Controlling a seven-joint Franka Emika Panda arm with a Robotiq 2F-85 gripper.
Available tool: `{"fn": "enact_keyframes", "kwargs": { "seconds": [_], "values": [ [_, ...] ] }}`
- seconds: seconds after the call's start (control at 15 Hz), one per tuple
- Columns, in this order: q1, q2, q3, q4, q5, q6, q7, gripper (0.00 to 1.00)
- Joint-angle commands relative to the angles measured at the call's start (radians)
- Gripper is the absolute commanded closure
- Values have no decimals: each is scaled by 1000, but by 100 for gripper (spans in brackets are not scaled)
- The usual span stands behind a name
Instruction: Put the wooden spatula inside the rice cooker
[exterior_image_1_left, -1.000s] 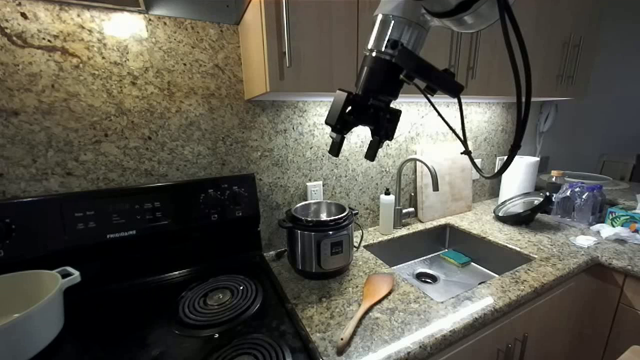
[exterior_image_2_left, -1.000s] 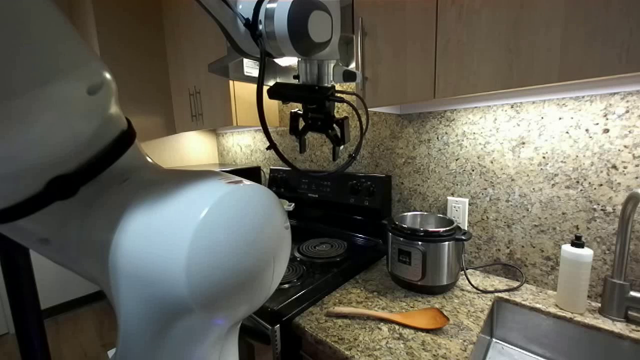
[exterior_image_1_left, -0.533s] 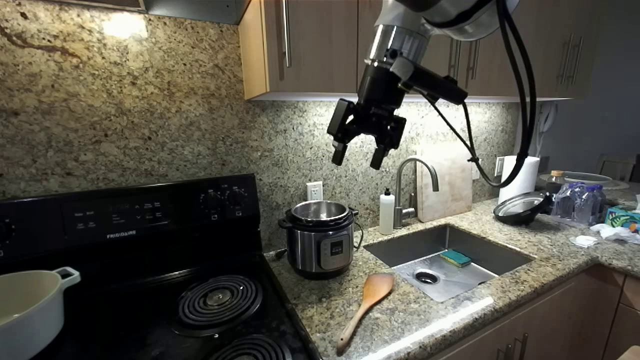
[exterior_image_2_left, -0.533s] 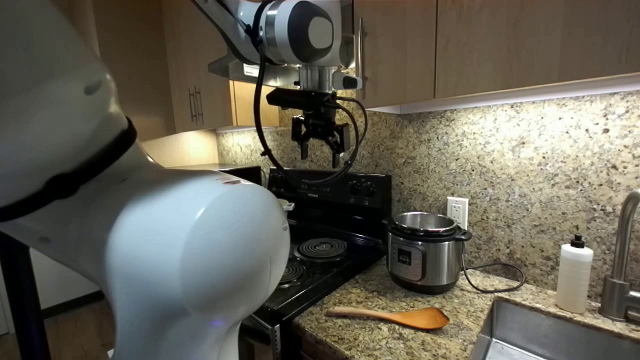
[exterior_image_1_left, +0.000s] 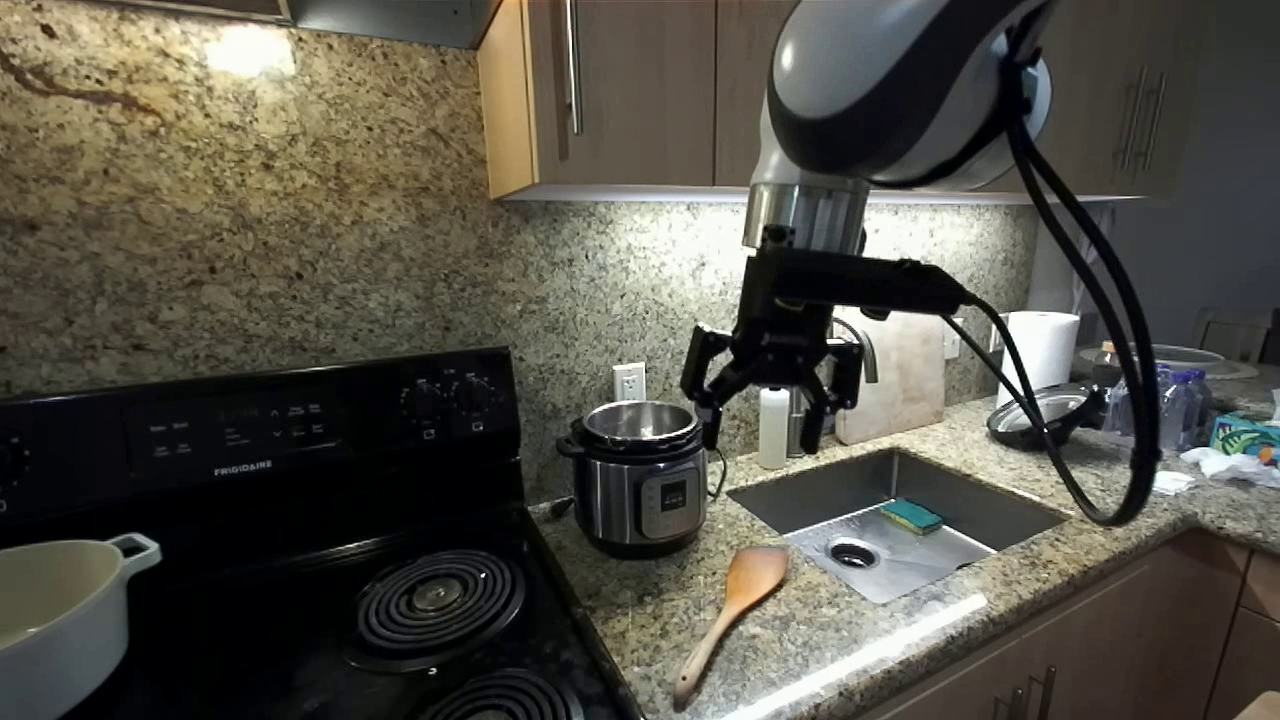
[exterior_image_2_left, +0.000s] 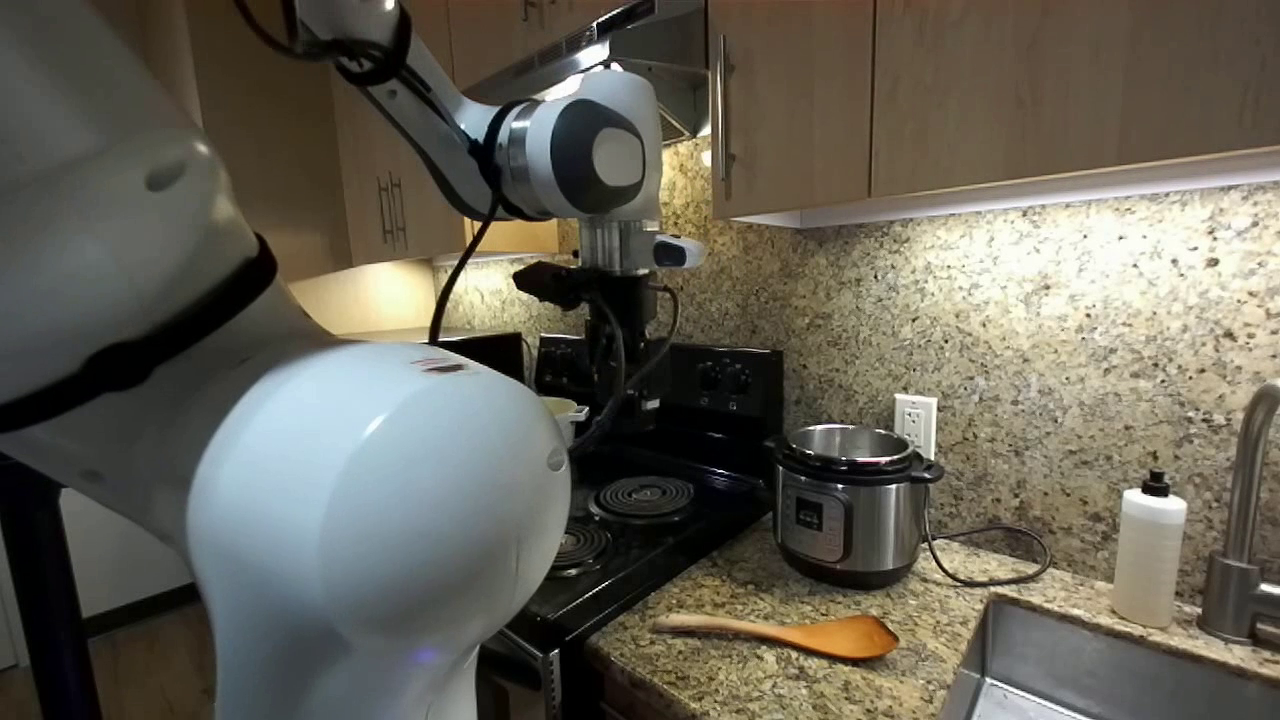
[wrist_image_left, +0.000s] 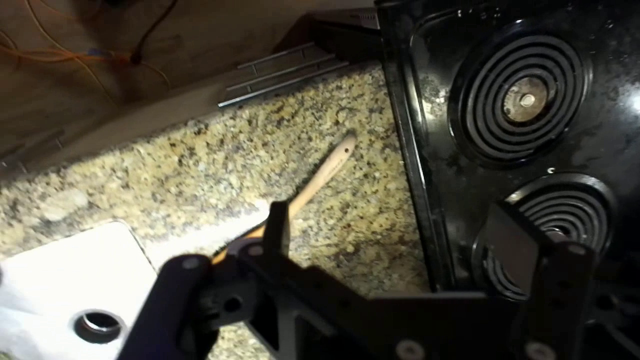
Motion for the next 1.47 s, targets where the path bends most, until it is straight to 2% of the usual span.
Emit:
{"fn": "enact_keyframes", "kwargs": {
  "seconds": [0.0,0.2,0.33,0.53,0.8,0.87,0.93,1.2,1.4],
  "values": [
    [-2,-1,5,-12,0,-3,29,0],
    [-2,-2,7,-20,0,-3,54,0],
    [-31,68,37,-11,-33,38,88,0],
    [-63,177,45,-7,-38,126,119,0],
    [-35,315,-22,24,37,232,64,0],
    [-22,327,-48,31,79,233,49,0],
    [-33,277,-21,2,14,213,88,0],
    [-27,328,-49,35,40,218,79,0],
    [-59,308,-28,3,-18,270,184,0]
  ]
}}
